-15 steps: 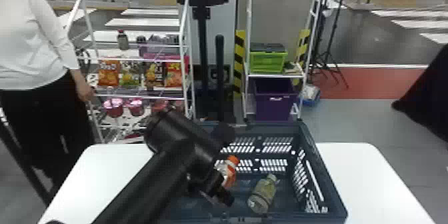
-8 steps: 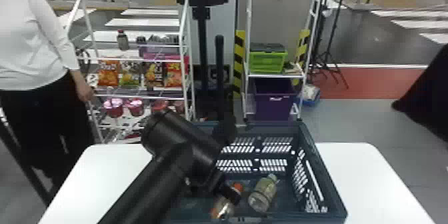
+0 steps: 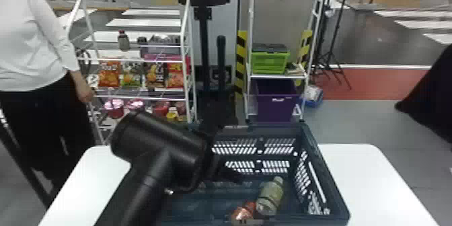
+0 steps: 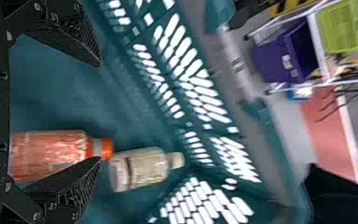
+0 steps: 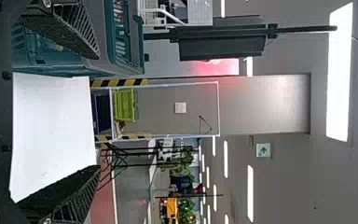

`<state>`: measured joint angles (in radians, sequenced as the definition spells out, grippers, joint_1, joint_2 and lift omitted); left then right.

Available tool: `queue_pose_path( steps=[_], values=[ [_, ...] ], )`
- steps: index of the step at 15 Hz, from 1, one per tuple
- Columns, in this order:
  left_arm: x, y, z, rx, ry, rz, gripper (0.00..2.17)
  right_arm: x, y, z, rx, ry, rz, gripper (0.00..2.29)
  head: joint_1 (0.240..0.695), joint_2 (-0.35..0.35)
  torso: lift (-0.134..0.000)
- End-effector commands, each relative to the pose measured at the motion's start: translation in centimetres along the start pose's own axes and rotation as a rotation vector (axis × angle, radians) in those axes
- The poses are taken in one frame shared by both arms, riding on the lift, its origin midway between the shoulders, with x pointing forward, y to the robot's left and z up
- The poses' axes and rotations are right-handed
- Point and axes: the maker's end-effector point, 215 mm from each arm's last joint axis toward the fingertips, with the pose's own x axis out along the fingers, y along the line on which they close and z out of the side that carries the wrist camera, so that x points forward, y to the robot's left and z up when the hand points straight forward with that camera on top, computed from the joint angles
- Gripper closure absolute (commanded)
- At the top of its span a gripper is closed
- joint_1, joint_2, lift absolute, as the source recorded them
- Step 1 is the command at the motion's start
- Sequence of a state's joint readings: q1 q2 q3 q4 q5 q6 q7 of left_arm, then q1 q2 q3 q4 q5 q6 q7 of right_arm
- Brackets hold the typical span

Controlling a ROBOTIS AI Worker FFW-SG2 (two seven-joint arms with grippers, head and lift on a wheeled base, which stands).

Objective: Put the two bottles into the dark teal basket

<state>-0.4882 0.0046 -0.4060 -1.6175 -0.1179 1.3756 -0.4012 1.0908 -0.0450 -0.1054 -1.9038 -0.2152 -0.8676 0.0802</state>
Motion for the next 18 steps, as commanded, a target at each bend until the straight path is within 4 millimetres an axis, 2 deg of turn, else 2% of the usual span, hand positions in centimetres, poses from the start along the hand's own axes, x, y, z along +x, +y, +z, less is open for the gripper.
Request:
queue_pose_path(
  steps=[1,5,8,13,14,18],
  values=[
    [-2.3,0.2,1.0,-0.056,-0.086,-0.002,0.19,0.1,-0.6,0.3,-0.01,-0.005,-0.014,0.04,0.499,0.0,0.0],
    [-3.7,0.9,-2.0,-0.147,-0.153,0.034,0.2,0.3,-0.7,0.4,-0.018,-0.003,-0.004,0.04,0.499,0.0,0.0],
    [-5.3,2.0,-2.6,-0.182,-0.254,0.08,0.2,0.7,-0.4,0.3,-0.02,0.009,0.018,0.04,0.499,0.0,0.0],
    [-9.7,3.6,-4.9,-0.249,-0.385,0.164,0.2,2.7,0.0,1.1,-0.009,0.025,0.045,0.04,0.499,0.0,0.0],
    [-10.9,3.8,-4.7,-0.252,-0.431,0.181,0.2,3.2,0.1,1.2,-0.005,0.03,0.05,0.04,0.499,0.0,0.0],
    [-14.4,5.1,-6.3,-0.267,-0.604,0.267,0.2,4.9,1.0,1.6,0.006,0.046,0.073,0.04,0.499,0.0,0.0]
  ],
)
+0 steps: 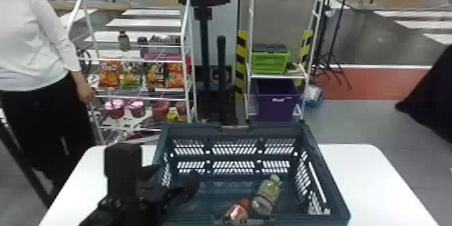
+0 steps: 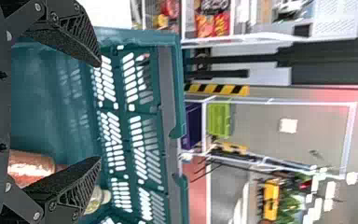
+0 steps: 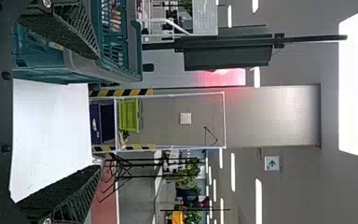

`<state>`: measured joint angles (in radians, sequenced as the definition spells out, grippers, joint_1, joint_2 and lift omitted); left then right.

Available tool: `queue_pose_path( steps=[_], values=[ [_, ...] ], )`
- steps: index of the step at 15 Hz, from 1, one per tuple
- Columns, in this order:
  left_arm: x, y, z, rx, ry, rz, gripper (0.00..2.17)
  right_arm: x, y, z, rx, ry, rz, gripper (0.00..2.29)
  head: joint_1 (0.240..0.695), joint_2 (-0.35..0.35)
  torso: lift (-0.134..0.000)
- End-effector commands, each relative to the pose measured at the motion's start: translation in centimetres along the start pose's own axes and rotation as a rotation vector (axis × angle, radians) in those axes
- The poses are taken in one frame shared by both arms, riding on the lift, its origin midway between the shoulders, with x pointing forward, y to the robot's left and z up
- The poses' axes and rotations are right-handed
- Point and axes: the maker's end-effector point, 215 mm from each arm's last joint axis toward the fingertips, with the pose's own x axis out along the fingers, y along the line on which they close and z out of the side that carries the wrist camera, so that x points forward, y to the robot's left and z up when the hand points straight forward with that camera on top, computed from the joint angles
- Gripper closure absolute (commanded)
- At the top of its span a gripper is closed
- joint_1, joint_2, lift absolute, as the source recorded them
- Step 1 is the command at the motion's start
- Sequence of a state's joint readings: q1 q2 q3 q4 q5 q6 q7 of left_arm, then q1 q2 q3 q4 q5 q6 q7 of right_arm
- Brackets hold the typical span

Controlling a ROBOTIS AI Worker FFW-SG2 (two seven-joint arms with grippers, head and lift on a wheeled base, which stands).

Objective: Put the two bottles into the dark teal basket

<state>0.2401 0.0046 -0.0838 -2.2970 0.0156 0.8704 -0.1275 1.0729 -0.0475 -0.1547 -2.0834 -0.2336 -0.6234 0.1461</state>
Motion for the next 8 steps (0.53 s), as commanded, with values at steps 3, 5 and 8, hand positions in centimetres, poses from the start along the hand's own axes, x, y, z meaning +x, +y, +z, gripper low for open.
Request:
queue_pose_path(
  steps=[3,5,8],
  values=[
    [-3.7,1.3,0.4,-0.002,-0.182,0.053,0.2,2.0,1.1,-0.5,0.019,0.049,0.039,0.04,0.499,0.0,0.0],
    [-6.2,1.6,2.0,0.01,-0.307,0.075,0.2,2.8,1.6,-0.4,0.024,0.063,0.049,0.04,0.499,0.0,0.0],
    [-12.9,1.7,4.6,0.017,-0.601,0.119,0.19,3.6,2.4,0.1,0.028,0.067,0.066,0.04,0.499,0.0,0.0]
  ],
)
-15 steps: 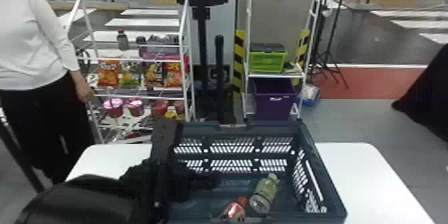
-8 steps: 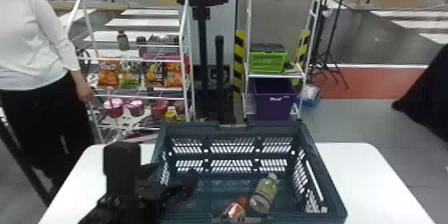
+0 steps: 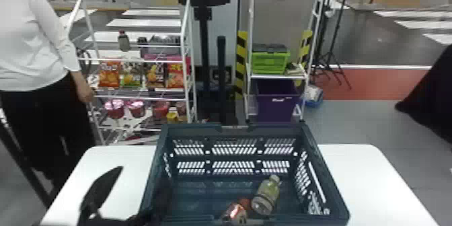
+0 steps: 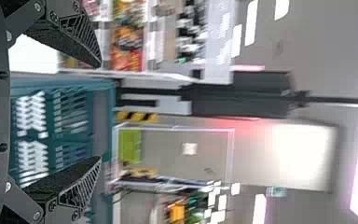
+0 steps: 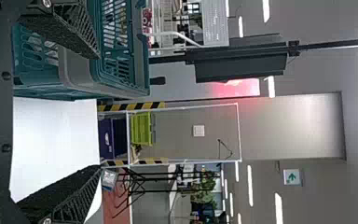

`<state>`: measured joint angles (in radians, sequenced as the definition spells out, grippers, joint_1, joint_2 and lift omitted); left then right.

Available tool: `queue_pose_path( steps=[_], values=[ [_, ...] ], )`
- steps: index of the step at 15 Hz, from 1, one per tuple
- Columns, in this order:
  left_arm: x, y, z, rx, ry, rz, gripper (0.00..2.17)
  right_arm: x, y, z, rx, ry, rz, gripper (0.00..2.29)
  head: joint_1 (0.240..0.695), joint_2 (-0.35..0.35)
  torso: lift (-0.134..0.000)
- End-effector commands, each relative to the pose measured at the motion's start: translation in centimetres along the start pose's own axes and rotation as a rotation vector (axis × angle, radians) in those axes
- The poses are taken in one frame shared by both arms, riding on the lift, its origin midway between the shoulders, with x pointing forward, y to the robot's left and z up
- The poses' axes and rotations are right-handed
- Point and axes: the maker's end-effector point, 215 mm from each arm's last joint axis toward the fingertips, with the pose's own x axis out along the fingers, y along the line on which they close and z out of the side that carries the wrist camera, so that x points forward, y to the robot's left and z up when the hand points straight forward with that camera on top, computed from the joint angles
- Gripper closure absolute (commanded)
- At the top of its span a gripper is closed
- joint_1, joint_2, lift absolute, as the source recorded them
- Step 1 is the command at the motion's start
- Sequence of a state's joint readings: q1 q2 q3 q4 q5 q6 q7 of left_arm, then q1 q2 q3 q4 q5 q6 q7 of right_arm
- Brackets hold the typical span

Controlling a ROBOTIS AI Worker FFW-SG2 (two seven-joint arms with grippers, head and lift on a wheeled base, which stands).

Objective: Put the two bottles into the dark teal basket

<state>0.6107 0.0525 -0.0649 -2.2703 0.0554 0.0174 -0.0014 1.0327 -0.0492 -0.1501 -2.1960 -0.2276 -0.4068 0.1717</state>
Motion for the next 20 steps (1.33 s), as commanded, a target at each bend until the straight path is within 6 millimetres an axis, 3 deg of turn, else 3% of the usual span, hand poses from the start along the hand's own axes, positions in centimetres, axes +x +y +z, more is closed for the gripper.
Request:
queue_pose_path(
  steps=[1,5,9,14,20],
  values=[
    [-4.7,-0.2,3.4,-0.009,-0.207,0.01,0.19,0.6,0.6,0.3,0.005,0.004,0.011,0.04,0.499,0.0,0.0],
    [-9.1,0.8,0.0,-0.008,-0.178,0.045,0.19,1.0,2.0,-0.6,0.02,0.034,0.043,0.04,0.499,0.0,0.0],
    [-11.7,0.4,-2.3,-0.012,-0.147,0.05,0.19,0.8,3.6,-0.9,0.026,0.034,0.074,0.04,0.499,0.0,0.0],
    [-12.6,-0.5,-3.0,-0.025,-0.129,0.051,0.18,0.5,4.5,-1.1,0.039,0.033,0.083,0.04,0.499,0.0,0.0],
    [-12.8,-0.9,-4.0,-0.02,-0.102,0.052,0.18,0.4,7.2,-1.6,0.027,0.043,0.129,0.04,0.499,0.0,0.0]
  ],
)
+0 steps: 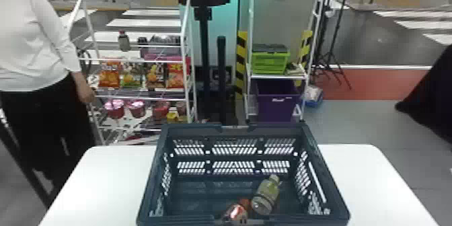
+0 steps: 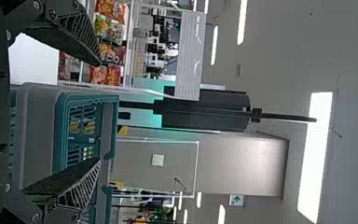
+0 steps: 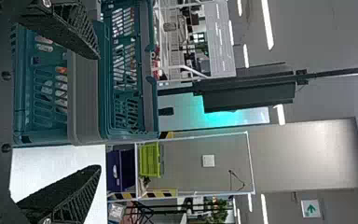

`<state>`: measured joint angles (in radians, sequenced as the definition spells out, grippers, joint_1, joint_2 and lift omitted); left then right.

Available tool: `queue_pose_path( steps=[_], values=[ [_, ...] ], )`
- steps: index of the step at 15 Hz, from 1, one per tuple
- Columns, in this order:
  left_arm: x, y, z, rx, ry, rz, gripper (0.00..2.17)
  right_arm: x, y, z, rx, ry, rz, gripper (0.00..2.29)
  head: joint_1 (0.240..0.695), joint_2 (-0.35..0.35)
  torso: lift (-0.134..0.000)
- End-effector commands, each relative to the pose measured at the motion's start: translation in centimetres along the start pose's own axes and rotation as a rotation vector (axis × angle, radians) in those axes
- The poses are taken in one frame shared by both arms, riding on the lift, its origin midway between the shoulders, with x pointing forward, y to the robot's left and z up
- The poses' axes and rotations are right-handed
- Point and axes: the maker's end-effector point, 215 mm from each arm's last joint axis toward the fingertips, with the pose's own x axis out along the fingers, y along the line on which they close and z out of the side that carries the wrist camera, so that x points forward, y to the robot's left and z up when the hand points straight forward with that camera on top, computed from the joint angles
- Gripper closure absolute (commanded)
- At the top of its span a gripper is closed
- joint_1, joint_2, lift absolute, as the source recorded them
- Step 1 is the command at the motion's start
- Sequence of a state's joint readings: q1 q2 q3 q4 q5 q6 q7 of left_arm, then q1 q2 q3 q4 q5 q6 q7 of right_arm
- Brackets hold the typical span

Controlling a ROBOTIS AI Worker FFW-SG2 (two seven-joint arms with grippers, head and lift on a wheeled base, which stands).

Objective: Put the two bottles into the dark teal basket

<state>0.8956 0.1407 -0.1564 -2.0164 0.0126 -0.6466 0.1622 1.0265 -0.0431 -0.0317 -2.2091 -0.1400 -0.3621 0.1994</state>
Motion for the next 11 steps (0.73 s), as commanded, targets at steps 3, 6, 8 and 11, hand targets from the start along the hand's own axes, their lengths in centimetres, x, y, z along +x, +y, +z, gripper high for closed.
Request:
queue_pose_path(
  steps=[3,6,8,11],
  values=[
    [-0.5,0.2,-1.3,0.004,0.034,0.002,0.18,-0.1,0.9,-0.3,-0.004,0.008,0.015,0.04,0.499,0.0,0.0],
    [-0.9,0.3,-2.0,0.006,0.054,0.006,0.18,-0.4,1.3,-0.5,-0.003,0.016,0.02,0.04,0.499,0.0,0.0],
    [-1.1,0.5,-2.2,0.007,0.059,0.01,0.18,-0.4,1.4,-0.3,-0.003,0.014,0.022,0.04,0.499,0.0,0.0],
    [-1.4,0.5,-2.3,0.008,0.063,0.01,0.18,-0.6,1.5,0.0,-0.006,0.006,0.023,0.04,0.499,0.0,0.0]
  ],
)
